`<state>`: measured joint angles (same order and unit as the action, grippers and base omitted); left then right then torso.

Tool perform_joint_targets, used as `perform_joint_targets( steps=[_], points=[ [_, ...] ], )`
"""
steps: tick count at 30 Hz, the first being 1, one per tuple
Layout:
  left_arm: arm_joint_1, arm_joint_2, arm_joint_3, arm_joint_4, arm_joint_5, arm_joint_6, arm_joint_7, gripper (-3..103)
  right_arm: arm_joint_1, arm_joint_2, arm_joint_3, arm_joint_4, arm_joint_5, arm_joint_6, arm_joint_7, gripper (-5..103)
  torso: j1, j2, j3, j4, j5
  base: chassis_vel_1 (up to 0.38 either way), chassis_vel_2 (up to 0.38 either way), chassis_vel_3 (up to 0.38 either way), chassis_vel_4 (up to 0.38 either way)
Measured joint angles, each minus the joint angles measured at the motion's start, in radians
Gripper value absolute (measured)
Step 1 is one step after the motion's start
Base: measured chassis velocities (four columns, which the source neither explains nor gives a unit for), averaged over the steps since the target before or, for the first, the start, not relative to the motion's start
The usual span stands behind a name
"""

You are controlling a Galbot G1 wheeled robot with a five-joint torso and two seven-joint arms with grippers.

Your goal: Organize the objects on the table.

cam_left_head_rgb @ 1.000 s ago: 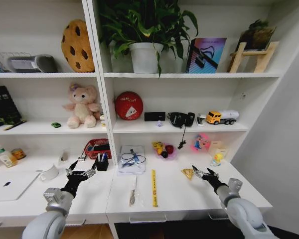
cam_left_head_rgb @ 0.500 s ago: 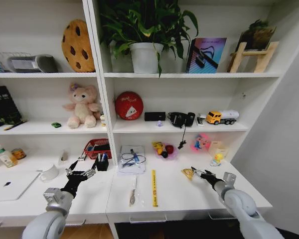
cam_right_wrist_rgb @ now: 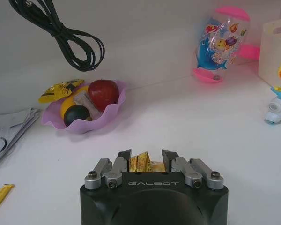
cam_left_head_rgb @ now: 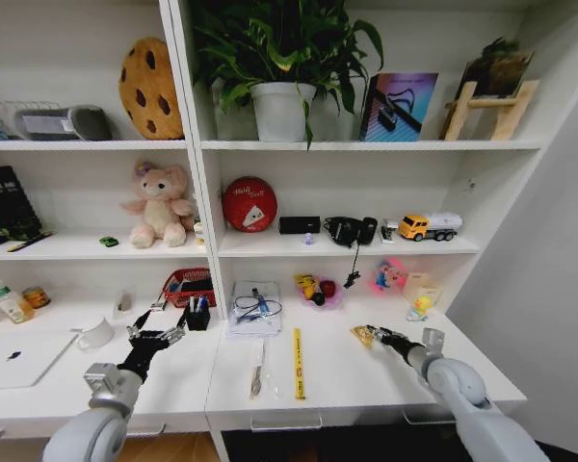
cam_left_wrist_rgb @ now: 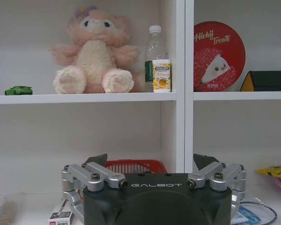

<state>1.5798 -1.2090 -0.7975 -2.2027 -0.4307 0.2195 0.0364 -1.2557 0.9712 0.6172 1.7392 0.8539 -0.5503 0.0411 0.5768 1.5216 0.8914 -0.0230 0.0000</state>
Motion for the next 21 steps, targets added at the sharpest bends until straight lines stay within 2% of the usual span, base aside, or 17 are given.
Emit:
perform_joint_targets(
  steps=[2, 4, 12, 14, 15, 17, 21],
  points=[
    [0.000, 0.000, 0.000, 0.000, 0.000, 0.000, 0.000, 100, 0.002, 0.000, -0.001, -0.007, -0.001, 0.002, -0.005, 37, 0.000, 0.000, 0.000, 0.0000, 0.0000, 0.000, 0.000, 0.000, 0.000],
    [0.000, 0.000, 0.000, 0.000, 0.000, 0.000, 0.000, 100, 0.007, 0.001, -0.006, -0.021, -0.007, 0.009, -0.011, 27, 0.000, 0.000, 0.000, 0.0000, -0.0001, 0.000, 0.000, 0.000, 0.000],
    [0.000, 0.000, 0.000, 0.000, 0.000, 0.000, 0.000, 100, 0.025, 0.015, -0.012, -0.060, -0.025, 0.027, -0.044, 18, 0.000, 0.000, 0.000, 0.0000, 0.0000, 0.000, 0.000, 0.000, 0.000],
    [0.000, 0.000, 0.000, 0.000, 0.000, 0.000, 0.000, 100, 0.031, 0.017, -0.012, -0.072, -0.025, 0.030, -0.054, 8, 0.000, 0.000, 0.000, 0.0000, 0.0000, 0.000, 0.000, 0.000, 0.000],
    [0.000, 0.000, 0.000, 0.000, 0.000, 0.000, 0.000, 100, 0.031, 0.017, -0.012, -0.072, -0.025, 0.030, -0.054, 8, 0.000, 0.000, 0.000, 0.0000, 0.0000, 0.000, 0.000, 0.000, 0.000],
    [0.000, 0.000, 0.000, 0.000, 0.000, 0.000, 0.000, 100, 0.037, 0.018, -0.012, -0.083, -0.025, 0.034, -0.064, 1, 0.000, 0.000, 0.000, 0.0000, 0.0000, 0.000, 0.000, 0.000, 0.000],
    [0.000, 0.000, 0.000, 0.000, 0.000, 0.000, 0.000, 100, 0.039, 0.019, -0.012, -0.087, -0.025, 0.036, -0.069, 0, 0.000, 0.000, 0.000, 0.0000, 0.0000, 0.000, 0.000, 0.000, 0.000]
  ],
)
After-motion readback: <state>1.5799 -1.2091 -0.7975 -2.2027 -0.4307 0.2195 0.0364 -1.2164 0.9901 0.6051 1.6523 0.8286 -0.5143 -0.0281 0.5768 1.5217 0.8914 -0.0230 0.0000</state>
